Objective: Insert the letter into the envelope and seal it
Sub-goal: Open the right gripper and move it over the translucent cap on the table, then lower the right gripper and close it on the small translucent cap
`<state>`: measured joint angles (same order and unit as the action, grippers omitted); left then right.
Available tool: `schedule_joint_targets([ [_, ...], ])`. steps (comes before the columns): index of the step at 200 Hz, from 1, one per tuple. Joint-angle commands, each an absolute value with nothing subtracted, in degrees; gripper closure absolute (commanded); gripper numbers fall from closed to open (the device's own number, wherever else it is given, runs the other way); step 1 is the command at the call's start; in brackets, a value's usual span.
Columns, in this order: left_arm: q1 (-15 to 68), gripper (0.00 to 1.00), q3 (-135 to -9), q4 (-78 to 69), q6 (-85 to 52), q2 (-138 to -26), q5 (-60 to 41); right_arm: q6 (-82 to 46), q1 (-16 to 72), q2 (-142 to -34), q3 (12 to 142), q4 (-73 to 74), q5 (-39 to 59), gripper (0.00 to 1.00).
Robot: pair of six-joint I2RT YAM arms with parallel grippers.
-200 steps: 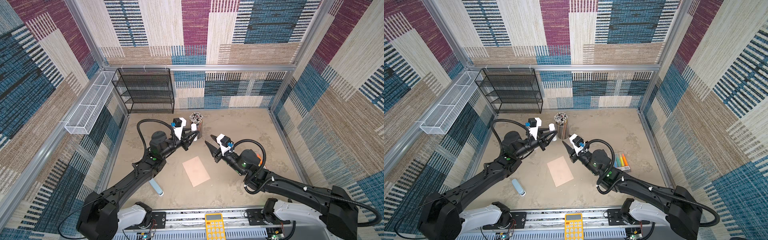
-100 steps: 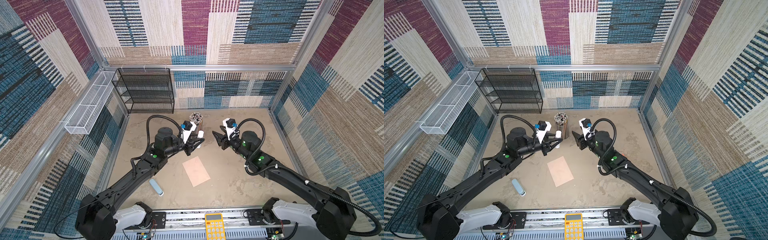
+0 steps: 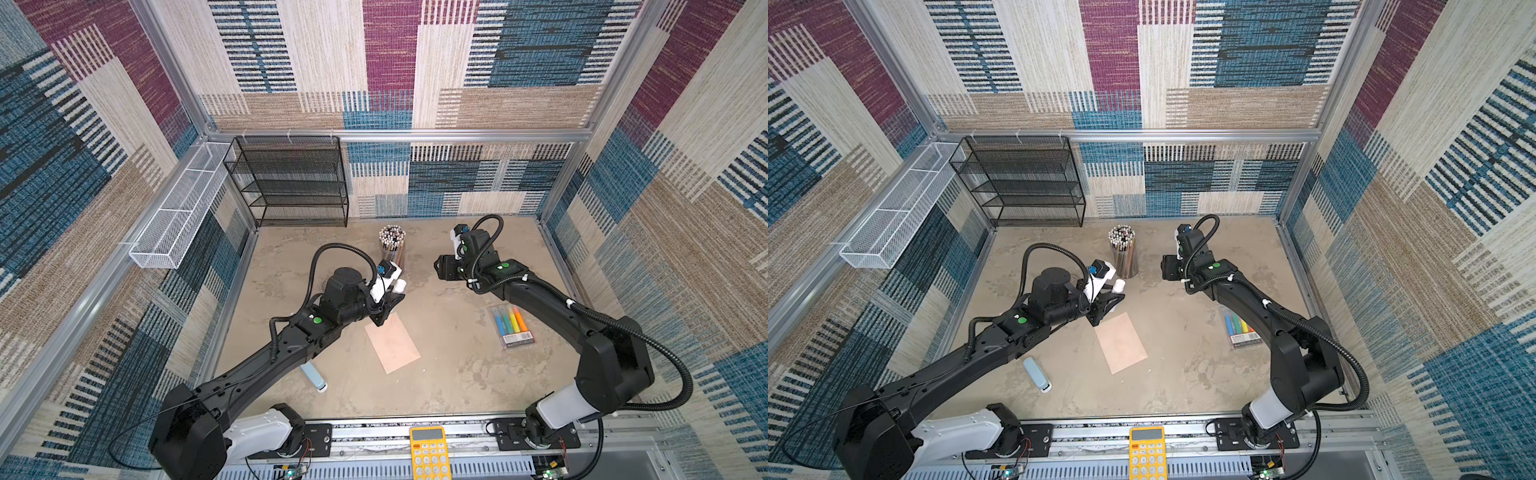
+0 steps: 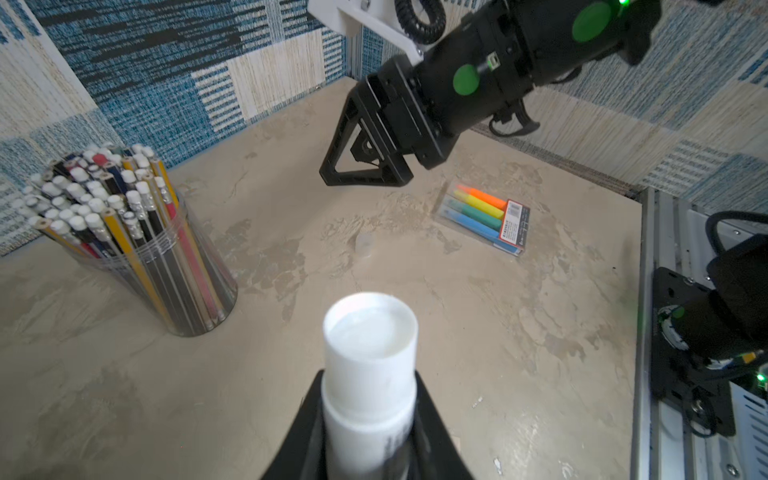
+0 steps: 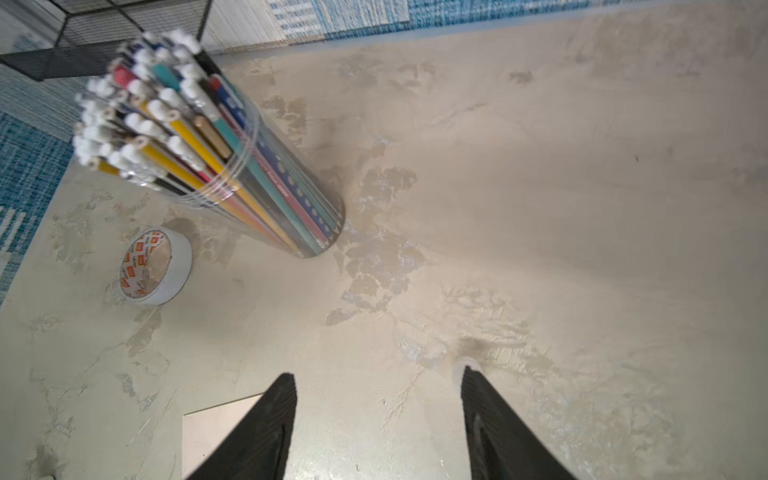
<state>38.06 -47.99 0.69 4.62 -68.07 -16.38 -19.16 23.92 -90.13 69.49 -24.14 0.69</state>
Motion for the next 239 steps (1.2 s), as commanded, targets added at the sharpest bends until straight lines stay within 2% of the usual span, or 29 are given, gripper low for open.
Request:
schedule_joint_targets([
  [1,39.0,1.0,-46.8,0.0,5.6,-68.2,-14.3,-22.3,22.7,-92.9,71.6,-30.8,1.3,0.34],
  [38,40.5,1.0,-44.9,-0.5,4.7,-68.3,-13.2,-22.9,21.7,-98.3,75.0,-33.8,3.8,0.35],
  [85,41.2,1.0,-43.1,-0.9,4.1,-68.0,-11.9,-24.5,21.7,-101.1,79.4,-37.4,1.6,0.37],
  [119,41.4,1.0,-42.6,-1.0,3.8,-68.3,-10.8,-24.9,21.5,-107.1,85.9,-45.1,1.3,0.39],
  [174,41.5,1.0,-41.4,-1.0,3.9,-67.5,-9.5,-25.9,21.4,-112.0,90.2,-50.0,1.2,0.44],
  [239,41.8,1.0,-41.5,-1.0,3.9,-67.7,-9.4,-25.4,21.3,-116.1,93.2,-53.0,1.6,0.46],
])
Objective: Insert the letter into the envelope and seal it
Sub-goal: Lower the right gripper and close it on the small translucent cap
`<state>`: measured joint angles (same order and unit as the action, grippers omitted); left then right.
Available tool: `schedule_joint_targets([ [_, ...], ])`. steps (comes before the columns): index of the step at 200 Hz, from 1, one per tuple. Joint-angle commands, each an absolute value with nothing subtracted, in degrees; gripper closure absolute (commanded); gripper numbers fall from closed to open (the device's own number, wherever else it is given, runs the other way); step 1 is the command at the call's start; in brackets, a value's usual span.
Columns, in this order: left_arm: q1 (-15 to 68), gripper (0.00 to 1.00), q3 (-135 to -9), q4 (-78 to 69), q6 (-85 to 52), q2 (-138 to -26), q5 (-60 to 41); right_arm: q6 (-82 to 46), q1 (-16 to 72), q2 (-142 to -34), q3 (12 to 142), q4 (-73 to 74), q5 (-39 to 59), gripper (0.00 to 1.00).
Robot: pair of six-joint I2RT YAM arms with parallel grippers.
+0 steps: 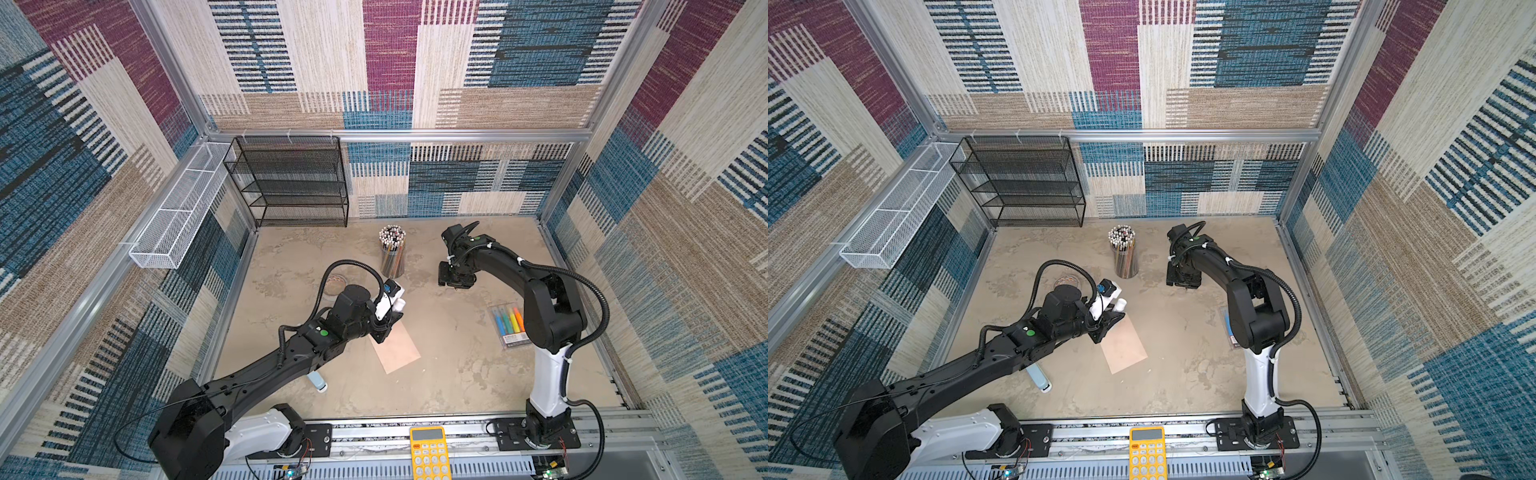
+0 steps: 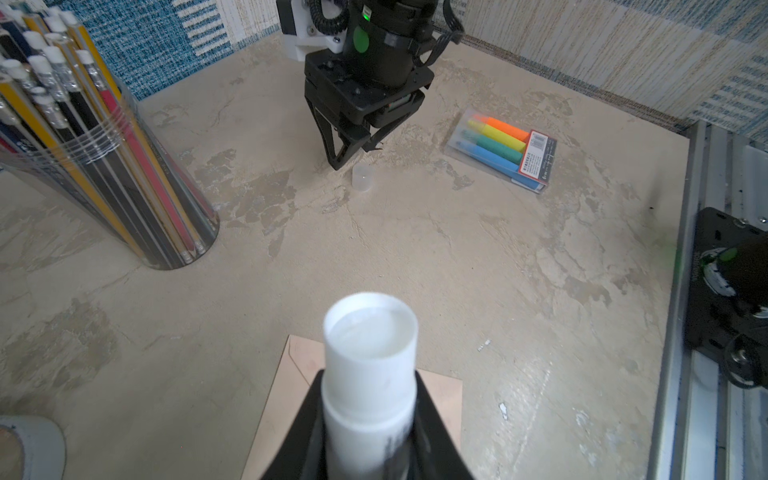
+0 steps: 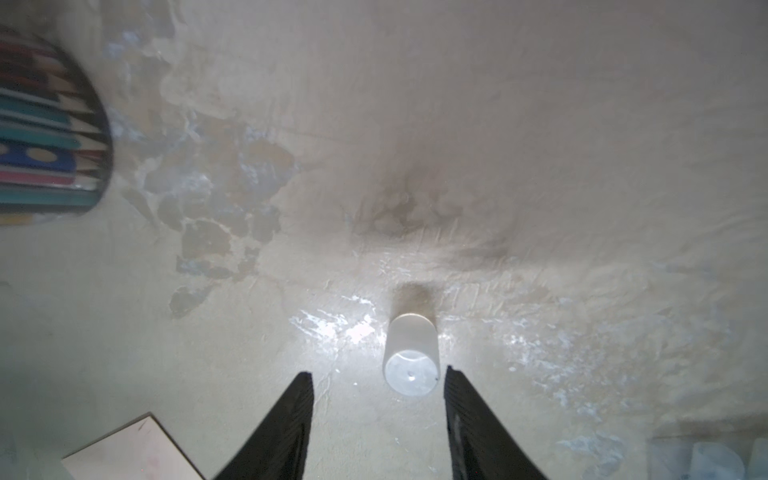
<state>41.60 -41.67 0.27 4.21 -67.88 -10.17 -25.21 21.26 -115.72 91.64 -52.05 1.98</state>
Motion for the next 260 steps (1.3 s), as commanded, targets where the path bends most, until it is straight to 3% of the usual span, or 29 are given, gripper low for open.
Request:
schedule_joint_targets([
  [1,41.8,1.0,-41.5,-1.0,3.9,-67.7,-9.4,-25.4,21.3,-116.1,93.2,-53.0,1.6,0.46],
  [99,42.1,1.0,-41.7,-1.0,4.1,-68.2,-9.7,-24.8,21.3,-118.1,94.1,-55.2,0.4,0.56],
  [260,42.3,1.0,-41.6,-1.0,4.3,-68.1,-9.7,-25.7,21.3,-120.5,94.6,-55.4,-1.3,0.65],
])
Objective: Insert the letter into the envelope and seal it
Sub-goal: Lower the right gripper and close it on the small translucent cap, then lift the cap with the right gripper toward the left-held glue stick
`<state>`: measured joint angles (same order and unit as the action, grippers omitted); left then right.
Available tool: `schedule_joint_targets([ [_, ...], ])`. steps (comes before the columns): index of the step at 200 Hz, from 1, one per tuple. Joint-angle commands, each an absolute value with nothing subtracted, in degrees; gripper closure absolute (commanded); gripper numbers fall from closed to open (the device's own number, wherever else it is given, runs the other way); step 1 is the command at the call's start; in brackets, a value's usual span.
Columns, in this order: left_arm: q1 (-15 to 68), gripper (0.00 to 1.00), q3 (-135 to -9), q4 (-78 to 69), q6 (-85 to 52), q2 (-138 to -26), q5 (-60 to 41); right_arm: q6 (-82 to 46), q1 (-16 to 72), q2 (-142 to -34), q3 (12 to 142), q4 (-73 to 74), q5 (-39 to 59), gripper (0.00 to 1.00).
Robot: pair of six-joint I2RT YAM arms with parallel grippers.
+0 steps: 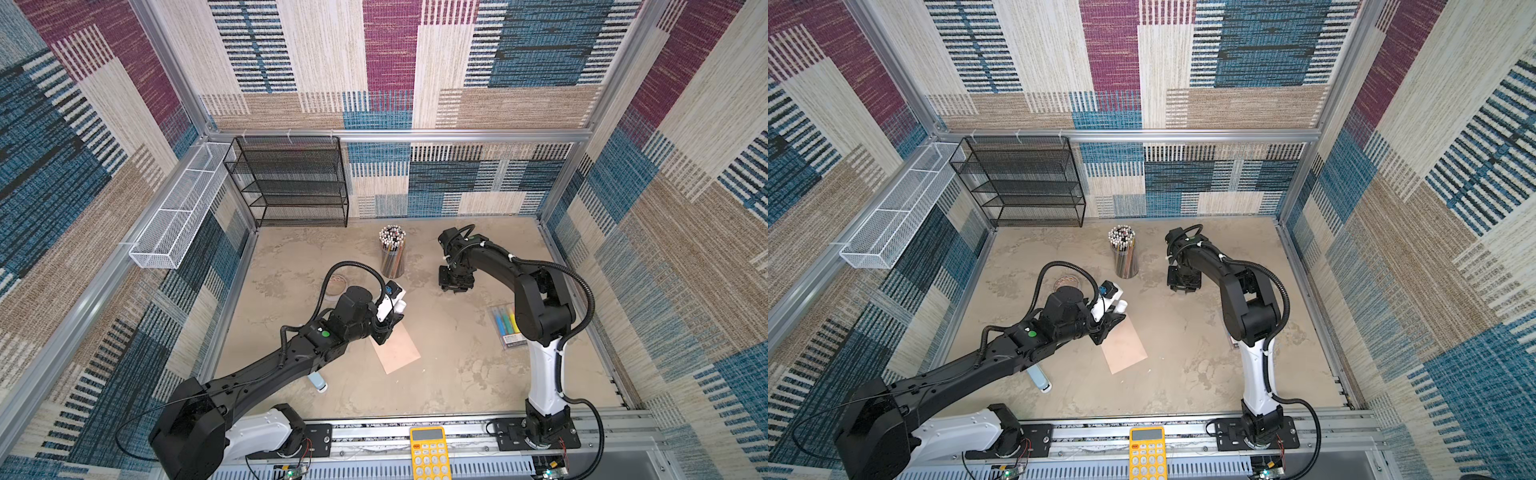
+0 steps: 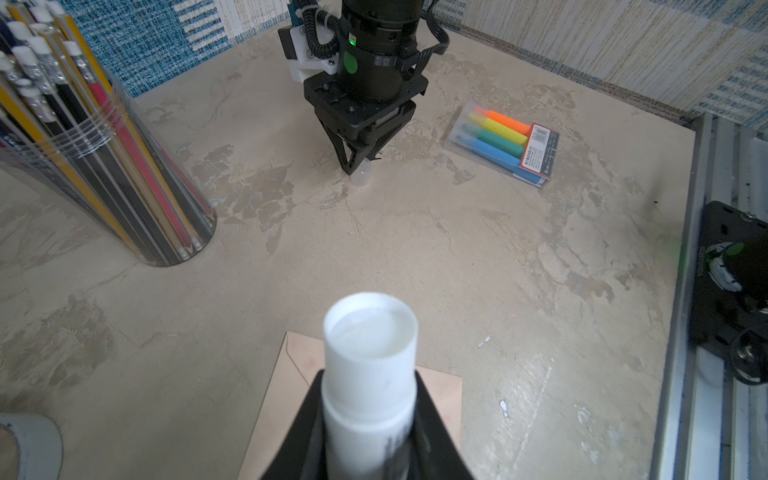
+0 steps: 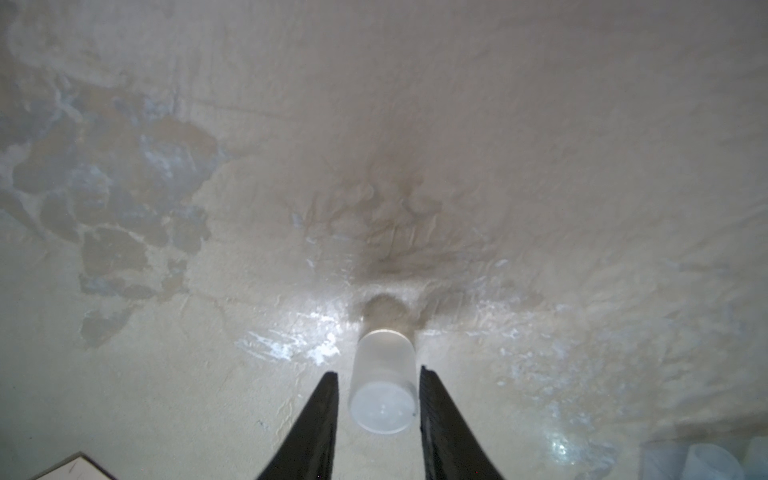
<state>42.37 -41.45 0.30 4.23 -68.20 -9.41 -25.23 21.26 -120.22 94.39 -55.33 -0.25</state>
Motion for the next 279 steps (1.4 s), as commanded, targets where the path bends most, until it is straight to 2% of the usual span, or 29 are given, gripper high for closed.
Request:
schedule_joint_targets([
  [1,42.3,1.0,-41.6,-1.0,4.3,-68.1,-9.6,-25.8,21.2,-120.5,94.6,-55.3,-1.3,0.65],
  [135,42.4,1.0,-41.4,-0.8,4.3,-68.0,-9.6,-25.7,21.3,-120.2,94.3,-55.3,-1.0,0.74],
  [184,42.4,1.0,-41.5,-0.8,4.9,-68.1,-9.9,-24.6,21.3,-114.7,95.6,-57.0,0.0,0.76],
  [221,42.4,1.0,-42.5,-2.1,7.9,-69.0,-9.5,-19.0,21.3,-105.6,95.1,-57.1,7.7,0.75],
  [279,42.0,1.0,-45.7,-6.0,14.1,-73.8,-9.2,-13.6,21.2,-89.6,87.4,-50.3,30.0,0.74],
])
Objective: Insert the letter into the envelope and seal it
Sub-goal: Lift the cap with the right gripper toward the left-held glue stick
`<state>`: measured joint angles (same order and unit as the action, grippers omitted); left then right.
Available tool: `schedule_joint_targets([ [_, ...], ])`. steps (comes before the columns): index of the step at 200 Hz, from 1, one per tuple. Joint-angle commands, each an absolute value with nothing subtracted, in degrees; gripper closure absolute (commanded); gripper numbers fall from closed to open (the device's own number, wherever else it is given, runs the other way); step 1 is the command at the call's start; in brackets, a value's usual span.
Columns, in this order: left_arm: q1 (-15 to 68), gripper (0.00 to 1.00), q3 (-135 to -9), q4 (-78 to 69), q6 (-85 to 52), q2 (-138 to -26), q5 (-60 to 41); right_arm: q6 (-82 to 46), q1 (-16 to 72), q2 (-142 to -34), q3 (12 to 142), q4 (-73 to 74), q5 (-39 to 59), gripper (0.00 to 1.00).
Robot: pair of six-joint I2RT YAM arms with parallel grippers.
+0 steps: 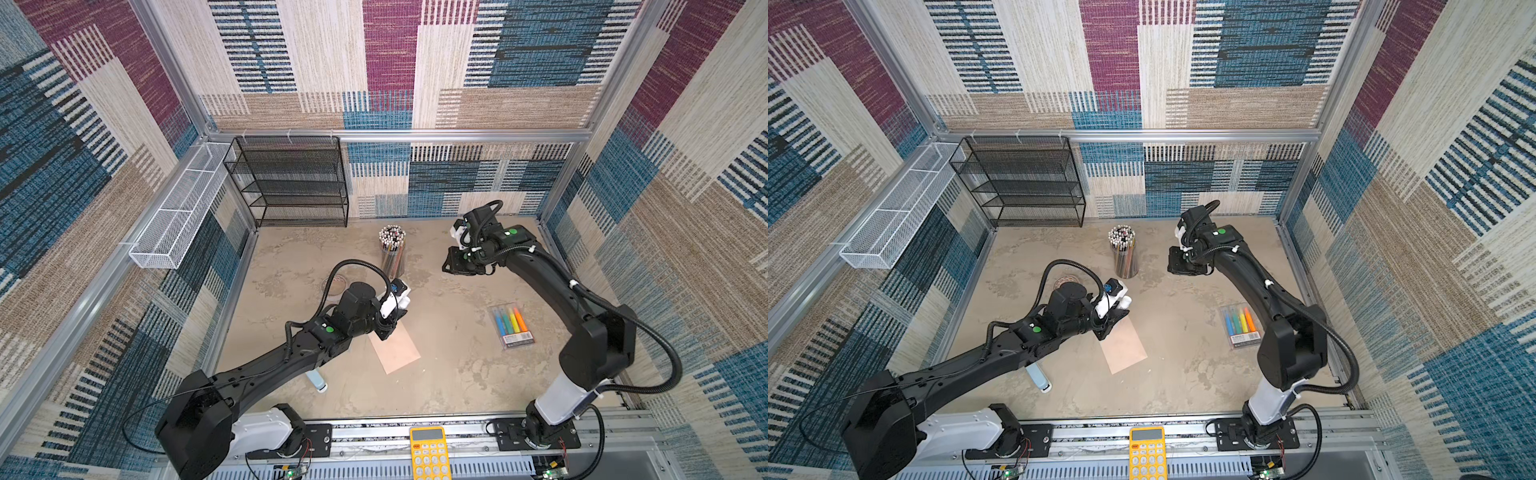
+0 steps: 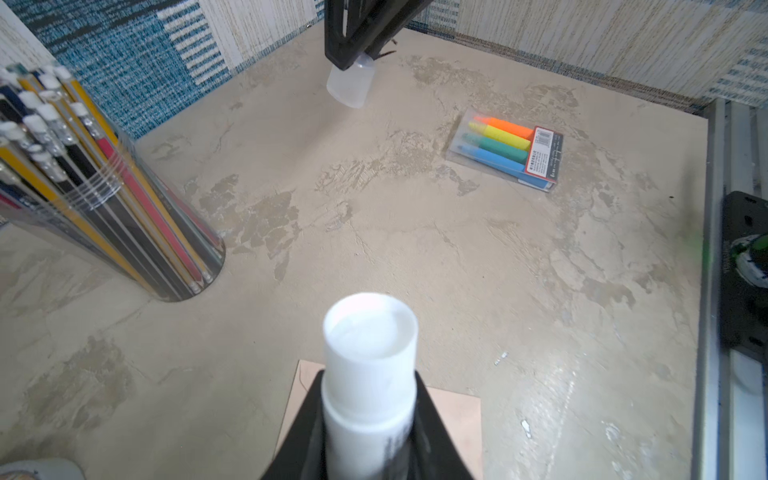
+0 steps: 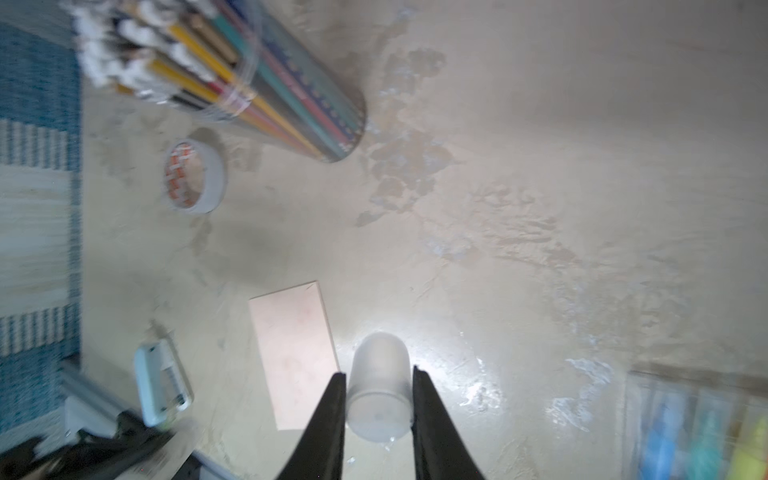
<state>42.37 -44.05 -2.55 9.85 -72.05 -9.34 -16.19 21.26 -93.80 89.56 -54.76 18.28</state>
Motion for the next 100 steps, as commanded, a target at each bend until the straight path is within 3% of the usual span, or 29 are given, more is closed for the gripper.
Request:
schedule_joint_targets([
  [1,42.0,1.0,-45.7,-6.0,14.2,-73.9,-9.3,-13.6,21.3,-89.3,87.3,-50.2,30.2,0.74],
  [100,41.4,1.0,-48.5,-7.5,17.2,-75.3,-11.6,-15.2,21.3,-81.5,79.9,-43.0,49.5,0.73],
])
